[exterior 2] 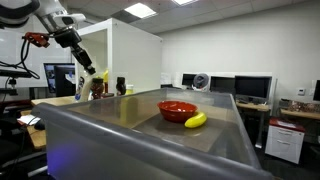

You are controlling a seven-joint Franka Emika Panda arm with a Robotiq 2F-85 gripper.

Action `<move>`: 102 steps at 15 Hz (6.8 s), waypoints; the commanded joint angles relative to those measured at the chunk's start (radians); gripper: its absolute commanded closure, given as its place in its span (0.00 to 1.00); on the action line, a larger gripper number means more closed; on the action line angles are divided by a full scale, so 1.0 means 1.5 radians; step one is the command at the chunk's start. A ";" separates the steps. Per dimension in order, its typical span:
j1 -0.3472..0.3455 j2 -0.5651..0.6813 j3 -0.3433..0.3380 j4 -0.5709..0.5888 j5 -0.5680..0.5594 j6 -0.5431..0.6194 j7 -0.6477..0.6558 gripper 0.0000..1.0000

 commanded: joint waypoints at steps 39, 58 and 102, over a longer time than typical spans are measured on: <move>-0.132 0.096 -0.115 -0.001 -0.082 0.176 -0.089 0.79; -0.148 0.112 -0.110 0.005 -0.079 0.170 -0.084 0.02; 0.185 0.222 0.054 0.077 0.133 0.137 -0.008 0.00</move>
